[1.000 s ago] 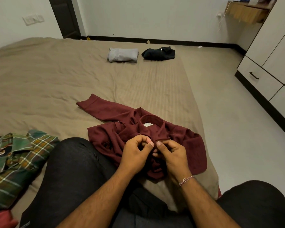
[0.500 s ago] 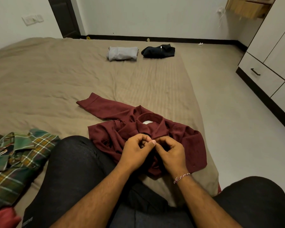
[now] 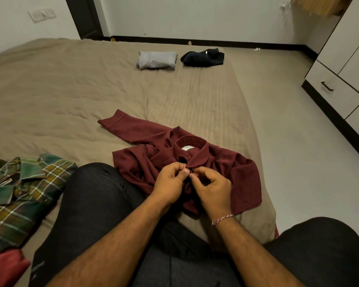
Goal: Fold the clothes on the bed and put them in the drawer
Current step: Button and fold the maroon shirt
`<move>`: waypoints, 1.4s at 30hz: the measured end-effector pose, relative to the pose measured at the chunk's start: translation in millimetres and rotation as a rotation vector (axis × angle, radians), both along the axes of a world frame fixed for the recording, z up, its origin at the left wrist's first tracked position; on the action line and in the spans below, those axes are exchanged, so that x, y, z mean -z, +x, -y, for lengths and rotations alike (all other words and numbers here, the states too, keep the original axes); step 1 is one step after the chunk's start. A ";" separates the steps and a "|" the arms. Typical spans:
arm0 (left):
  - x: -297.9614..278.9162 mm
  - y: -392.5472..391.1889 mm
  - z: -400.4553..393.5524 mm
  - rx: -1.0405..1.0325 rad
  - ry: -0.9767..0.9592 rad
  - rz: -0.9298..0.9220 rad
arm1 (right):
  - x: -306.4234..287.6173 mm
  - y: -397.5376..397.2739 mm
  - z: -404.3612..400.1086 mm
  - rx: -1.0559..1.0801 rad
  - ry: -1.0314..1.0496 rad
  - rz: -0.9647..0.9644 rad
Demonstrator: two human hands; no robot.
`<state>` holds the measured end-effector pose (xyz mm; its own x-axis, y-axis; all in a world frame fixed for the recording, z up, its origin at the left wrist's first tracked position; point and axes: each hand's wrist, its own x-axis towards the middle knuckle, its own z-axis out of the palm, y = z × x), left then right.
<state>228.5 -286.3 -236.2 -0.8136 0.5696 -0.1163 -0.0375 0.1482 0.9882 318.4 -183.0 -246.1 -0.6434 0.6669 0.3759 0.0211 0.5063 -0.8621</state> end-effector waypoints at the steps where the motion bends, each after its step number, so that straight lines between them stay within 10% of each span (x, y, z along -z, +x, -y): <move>1: 0.8 1.7 0.1 -0.012 0.010 -0.006 | -1.4 0.7 1.1 0.006 0.035 0.005; 8: 2.6 5.6 4.3 -0.065 0.105 0.071 | -15.6 4.2 8.1 0.065 -0.053 0.083; 22: -5.2 4.0 4.6 0.057 -0.115 -0.378 | -21.0 -1.6 -3.7 -0.079 -0.022 0.267; 33: -0.1 1.7 1.7 0.139 0.021 -0.037 | -23.5 -6.0 -22.4 -0.217 -0.218 0.331; 42: -1.1 7.7 4.8 -0.006 -0.249 -0.625 | -16.9 0.5 -12.4 -0.145 -0.029 0.332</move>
<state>236.2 -291.1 -235.2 -0.7739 0.5816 0.2506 0.5289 0.3758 0.7610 318.9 -170.6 -229.3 -0.8158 0.5672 0.1129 0.2319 0.4997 -0.8346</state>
